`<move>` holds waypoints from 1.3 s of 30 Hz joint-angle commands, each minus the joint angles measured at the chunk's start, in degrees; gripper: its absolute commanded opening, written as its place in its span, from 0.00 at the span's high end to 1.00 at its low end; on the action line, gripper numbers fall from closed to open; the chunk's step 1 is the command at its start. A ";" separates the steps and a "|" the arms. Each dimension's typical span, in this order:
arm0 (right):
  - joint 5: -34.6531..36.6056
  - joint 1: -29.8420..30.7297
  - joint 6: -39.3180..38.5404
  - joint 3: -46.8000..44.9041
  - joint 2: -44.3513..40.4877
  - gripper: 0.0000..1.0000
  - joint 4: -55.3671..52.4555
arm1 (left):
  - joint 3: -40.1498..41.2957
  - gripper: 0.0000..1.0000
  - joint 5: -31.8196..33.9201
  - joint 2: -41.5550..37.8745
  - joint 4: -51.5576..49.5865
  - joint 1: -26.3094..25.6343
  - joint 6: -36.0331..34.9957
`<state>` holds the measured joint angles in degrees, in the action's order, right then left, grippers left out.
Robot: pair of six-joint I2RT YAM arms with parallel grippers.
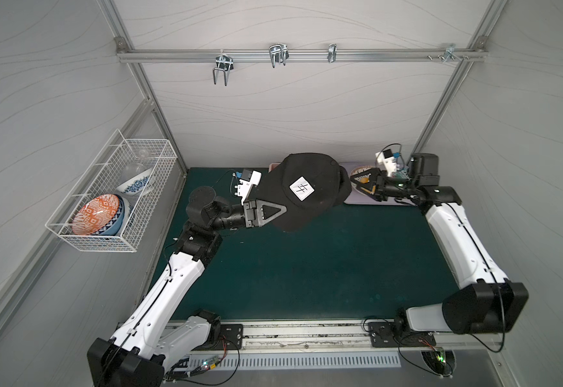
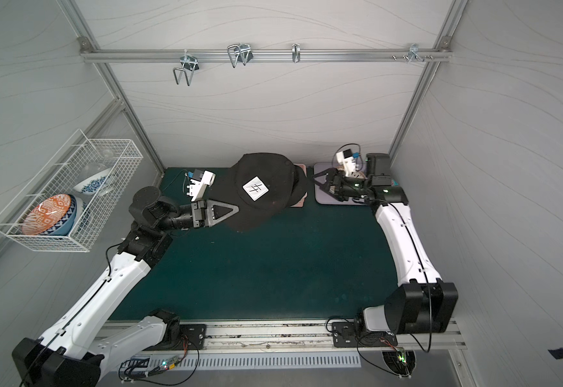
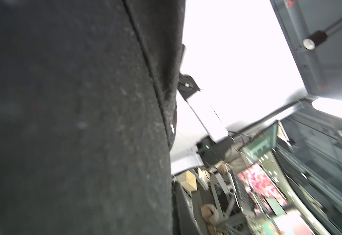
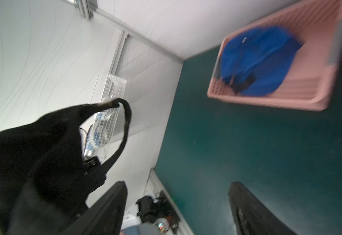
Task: Turn the baseball cap inside out
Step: Turn over the baseball cap.
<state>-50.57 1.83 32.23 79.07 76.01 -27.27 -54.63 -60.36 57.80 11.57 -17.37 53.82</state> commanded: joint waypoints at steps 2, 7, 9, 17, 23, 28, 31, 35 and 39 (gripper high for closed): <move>-1.44 -1.20 10.07 -4.96 -7.62 0.01 10.87 | 3.43 1.00 9.26 0.19 12.99 -0.56 7.43; 0.45 5.17 19.91 -8.39 -10.36 0.01 19.82 | 2.24 1.00 8.72 1.05 14.54 -1.97 7.24; 2.65 8.25 20.77 -7.39 -9.68 0.01 19.26 | 2.06 1.00 7.57 1.08 14.11 -1.97 7.17; 3.70 12.36 29.69 -6.47 -4.82 0.23 26.49 | 2.87 1.00 5.95 0.92 20.07 -2.06 11.63; 1.58 14.67 31.25 -4.99 -3.93 0.50 29.07 | 2.00 1.00 5.57 1.00 19.62 -2.06 11.52; 0.39 15.00 37.40 -7.46 -4.03 0.78 37.03 | 1.89 1.00 5.90 1.03 19.92 -2.08 11.86; 0.72 15.46 37.71 -7.61 -4.14 0.97 37.46 | 1.89 1.00 6.13 1.39 22.11 -2.06 13.28; 1.49 16.07 34.26 -7.60 -3.71 1.00 33.18 | 1.87 1.00 6.80 1.89 26.47 -2.07 16.23; 2.42 18.42 26.51 -6.37 -2.52 1.00 23.93 | 0.43 1.00 7.16 2.12 29.01 -2.11 17.76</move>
<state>-48.23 18.70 64.49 71.75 72.49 2.63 -50.74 -53.54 59.81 32.27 -19.22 70.08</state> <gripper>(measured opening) 0.037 0.098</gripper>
